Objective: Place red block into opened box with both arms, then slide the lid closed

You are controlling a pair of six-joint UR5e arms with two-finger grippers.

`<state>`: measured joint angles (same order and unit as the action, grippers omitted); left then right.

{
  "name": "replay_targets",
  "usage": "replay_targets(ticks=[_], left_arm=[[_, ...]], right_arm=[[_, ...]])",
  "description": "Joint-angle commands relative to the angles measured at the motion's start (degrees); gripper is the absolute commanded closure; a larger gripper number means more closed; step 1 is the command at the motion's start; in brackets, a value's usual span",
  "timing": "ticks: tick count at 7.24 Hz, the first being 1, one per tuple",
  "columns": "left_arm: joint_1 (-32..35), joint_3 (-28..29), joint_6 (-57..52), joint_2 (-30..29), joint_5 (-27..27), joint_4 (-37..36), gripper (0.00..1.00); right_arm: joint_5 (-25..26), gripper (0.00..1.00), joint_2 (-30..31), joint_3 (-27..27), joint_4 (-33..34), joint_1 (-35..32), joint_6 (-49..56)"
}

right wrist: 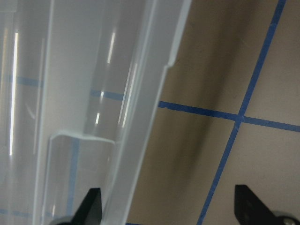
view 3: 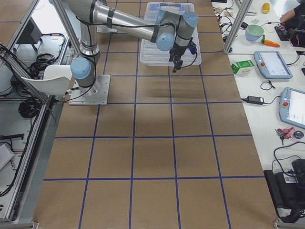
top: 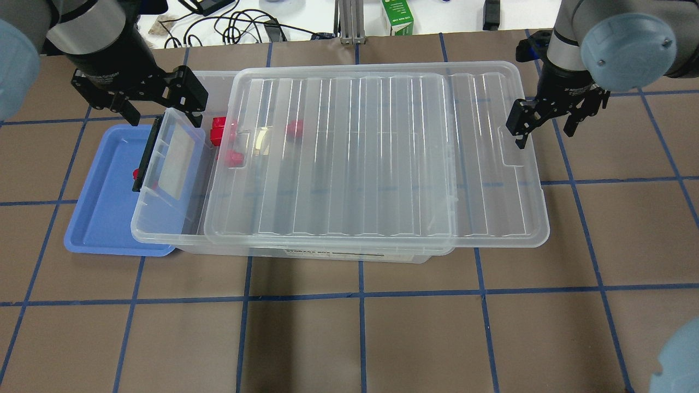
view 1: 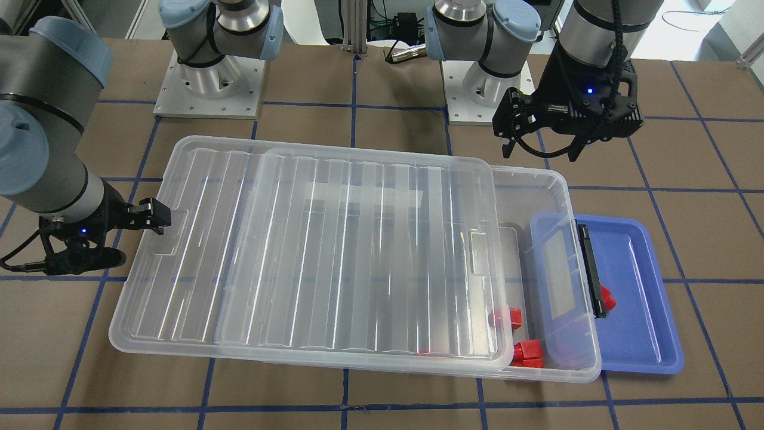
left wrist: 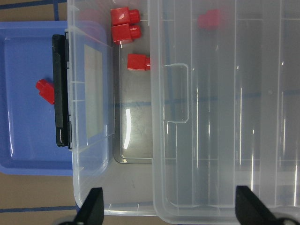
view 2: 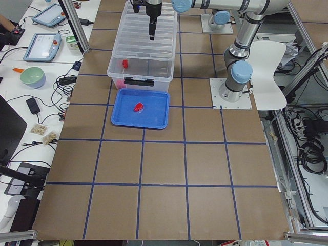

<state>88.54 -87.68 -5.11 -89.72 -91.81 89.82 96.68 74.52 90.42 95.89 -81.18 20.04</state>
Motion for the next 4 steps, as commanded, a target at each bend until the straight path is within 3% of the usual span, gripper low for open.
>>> replay_targets(ticks=[1, 4], left_arm=[[-0.03, 0.22, 0.01, -0.02, 0.05, 0.0, 0.0], [-0.03, 0.14, 0.01, -0.11, 0.05, 0.0, 0.0]], right_arm=[[0.09, 0.0, 0.01, -0.07, 0.09, 2.16, 3.5], [0.27, 0.0, 0.01, -0.34, 0.09, 4.7, 5.79]])
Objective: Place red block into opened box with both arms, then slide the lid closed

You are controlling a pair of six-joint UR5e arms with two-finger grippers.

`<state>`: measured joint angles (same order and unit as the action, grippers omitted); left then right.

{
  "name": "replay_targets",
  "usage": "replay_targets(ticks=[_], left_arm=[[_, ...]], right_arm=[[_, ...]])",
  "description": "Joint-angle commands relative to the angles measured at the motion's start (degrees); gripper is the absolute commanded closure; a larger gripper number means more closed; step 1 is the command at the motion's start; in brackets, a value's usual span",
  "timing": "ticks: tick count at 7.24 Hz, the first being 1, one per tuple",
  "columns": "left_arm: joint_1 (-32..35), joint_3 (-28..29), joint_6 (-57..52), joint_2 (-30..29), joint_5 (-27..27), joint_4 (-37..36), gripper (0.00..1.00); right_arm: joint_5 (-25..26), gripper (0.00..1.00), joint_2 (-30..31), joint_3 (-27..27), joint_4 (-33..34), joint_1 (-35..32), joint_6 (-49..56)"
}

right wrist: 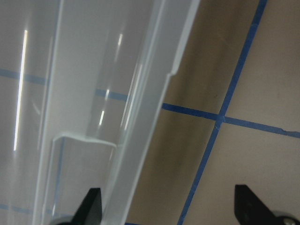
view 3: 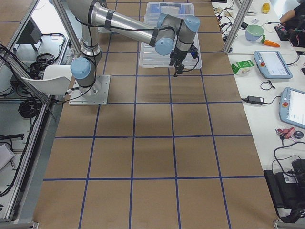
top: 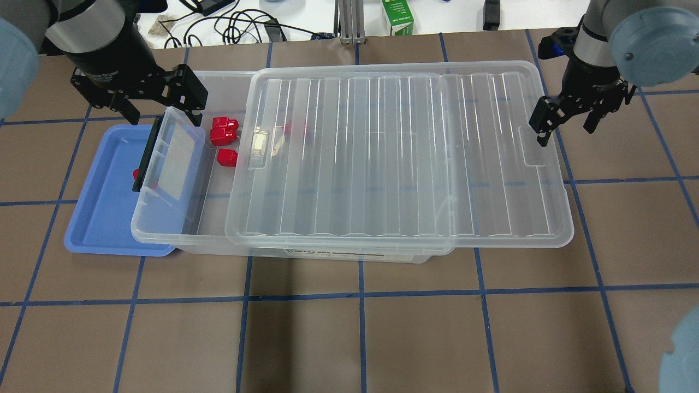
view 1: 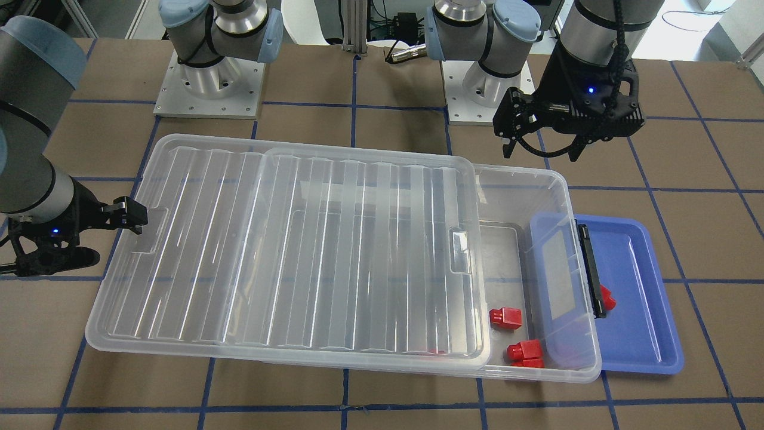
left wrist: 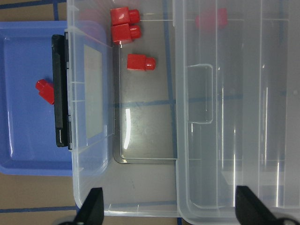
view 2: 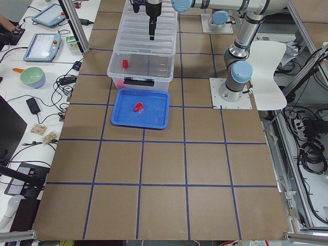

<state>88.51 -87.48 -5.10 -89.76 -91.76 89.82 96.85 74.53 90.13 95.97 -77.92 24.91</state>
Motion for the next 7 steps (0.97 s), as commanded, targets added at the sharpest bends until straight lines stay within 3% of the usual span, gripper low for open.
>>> replay_targets(ticks=[1, 7], left_arm=[[0.09, -0.06, 0.0, -0.06, -0.08, 0.0, 0.0], [0.09, -0.06, 0.0, -0.06, 0.0, 0.0, 0.0]], right_arm=[[1.23, 0.0, 0.0, 0.22, 0.0, 2.42, 3.89], [1.5, 0.0, 0.0, -0.22, 0.0, 2.95, 4.71]])
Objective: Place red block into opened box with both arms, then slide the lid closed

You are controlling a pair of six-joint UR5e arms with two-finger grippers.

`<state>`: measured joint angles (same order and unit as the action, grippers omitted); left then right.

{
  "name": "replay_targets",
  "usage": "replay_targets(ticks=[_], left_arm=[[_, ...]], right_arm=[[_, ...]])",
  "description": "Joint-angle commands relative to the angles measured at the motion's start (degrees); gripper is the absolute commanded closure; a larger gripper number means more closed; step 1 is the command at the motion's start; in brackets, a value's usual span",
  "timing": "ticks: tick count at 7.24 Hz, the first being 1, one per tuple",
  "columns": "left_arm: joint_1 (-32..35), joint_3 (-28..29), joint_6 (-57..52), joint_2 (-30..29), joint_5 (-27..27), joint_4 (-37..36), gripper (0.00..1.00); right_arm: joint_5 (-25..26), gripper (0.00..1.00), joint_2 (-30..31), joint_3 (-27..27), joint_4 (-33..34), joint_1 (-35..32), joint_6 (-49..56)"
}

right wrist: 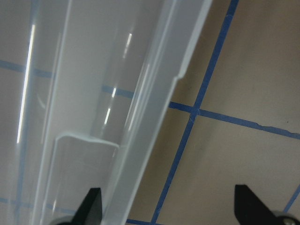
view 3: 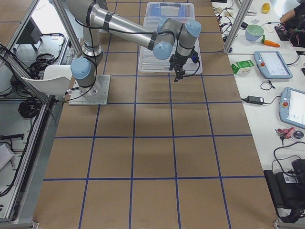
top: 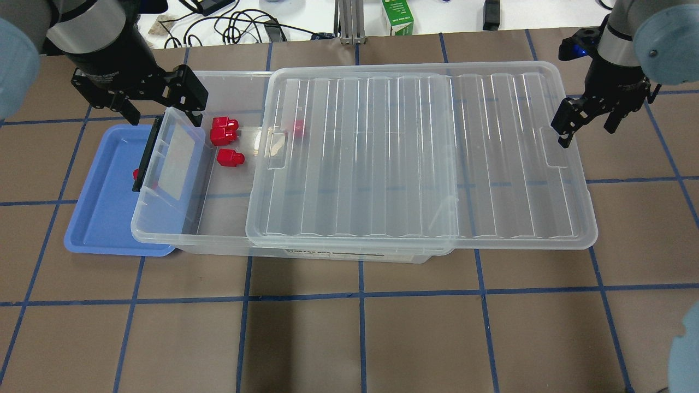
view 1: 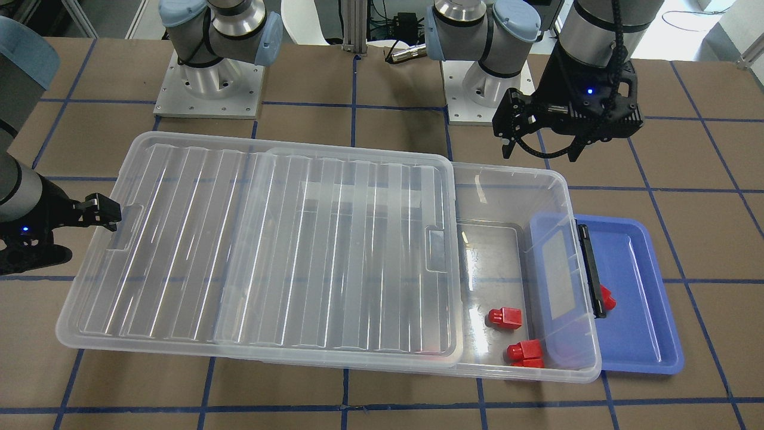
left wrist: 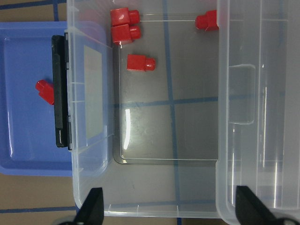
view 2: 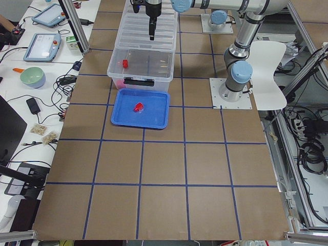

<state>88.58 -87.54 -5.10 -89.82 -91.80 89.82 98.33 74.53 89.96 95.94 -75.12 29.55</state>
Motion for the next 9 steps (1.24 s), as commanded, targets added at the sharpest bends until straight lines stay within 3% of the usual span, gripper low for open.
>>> replay_targets(ticks=[1, 3, 5, 9], left_arm=[[0.01, -0.09, -0.61, 0.08, -0.48, 0.0, 0.0], [-0.69, 0.18, -1.32, 0.35, -1.98, -0.09, 0.0], [-4.36, 0.35, -2.36, 0.35, -1.02, -0.09, 0.0], [-21.49, -1.57, -13.67, -2.89, 8.03, -0.17, 0.0]], right_arm=[[0.02, 0.0, 0.0, -0.05, 0.04, 0.15, 0.07], [-1.03, 0.0, 0.7, -0.66, -0.14, 0.06, -0.97], [-0.95, 0.0, 2.11, -6.87, -1.96, -0.11, -1.16], [-0.33, 0.0, 6.06, -9.36, -3.83, -0.02, -1.51]])
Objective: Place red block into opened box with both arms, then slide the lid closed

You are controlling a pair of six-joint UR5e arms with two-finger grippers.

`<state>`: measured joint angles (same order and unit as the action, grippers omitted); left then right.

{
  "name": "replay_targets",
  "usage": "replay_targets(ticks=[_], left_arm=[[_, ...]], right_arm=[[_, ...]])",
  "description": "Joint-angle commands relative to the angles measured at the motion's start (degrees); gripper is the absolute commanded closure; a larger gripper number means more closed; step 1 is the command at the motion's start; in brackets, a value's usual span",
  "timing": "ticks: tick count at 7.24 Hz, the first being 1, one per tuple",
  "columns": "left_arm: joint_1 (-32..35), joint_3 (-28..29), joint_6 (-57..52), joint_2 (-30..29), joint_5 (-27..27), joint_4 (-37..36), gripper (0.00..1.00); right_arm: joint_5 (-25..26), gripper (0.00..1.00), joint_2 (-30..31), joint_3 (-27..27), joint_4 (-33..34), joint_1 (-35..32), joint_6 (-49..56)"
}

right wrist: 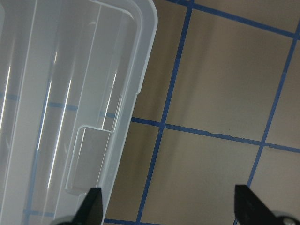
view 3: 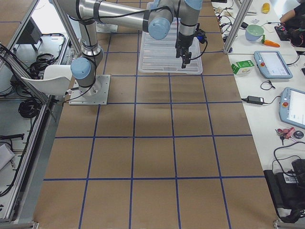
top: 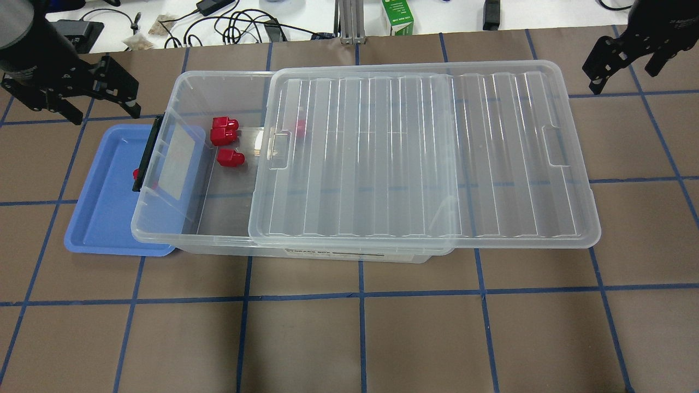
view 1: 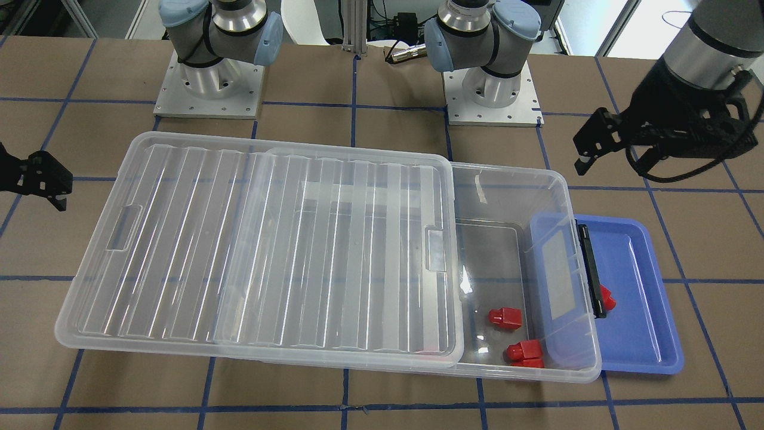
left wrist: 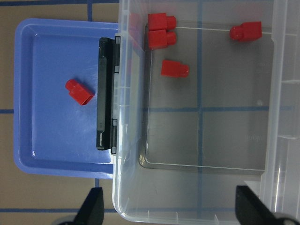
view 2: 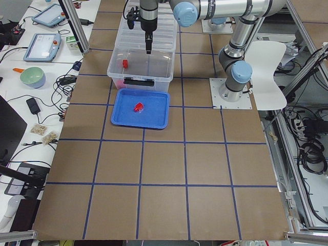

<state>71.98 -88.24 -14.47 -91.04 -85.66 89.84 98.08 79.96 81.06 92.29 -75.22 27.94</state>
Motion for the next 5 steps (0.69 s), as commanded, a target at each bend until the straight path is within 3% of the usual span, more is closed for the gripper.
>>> replay_targets(ticks=[1, 5], left_arm=[[-6.57, -1.06, -6.08, -3.86, 1.9, -1.76, 0.0], [-13.79, -5.62, -8.47, -15.19, 1.12, -18.7, 0.0]], right_arm=[[-0.52, 0.0, 0.64, -0.29, -0.18, -0.01, 0.01], [-0.87, 0.0, 0.55, 0.24, -0.01, 0.08, 0.01]])
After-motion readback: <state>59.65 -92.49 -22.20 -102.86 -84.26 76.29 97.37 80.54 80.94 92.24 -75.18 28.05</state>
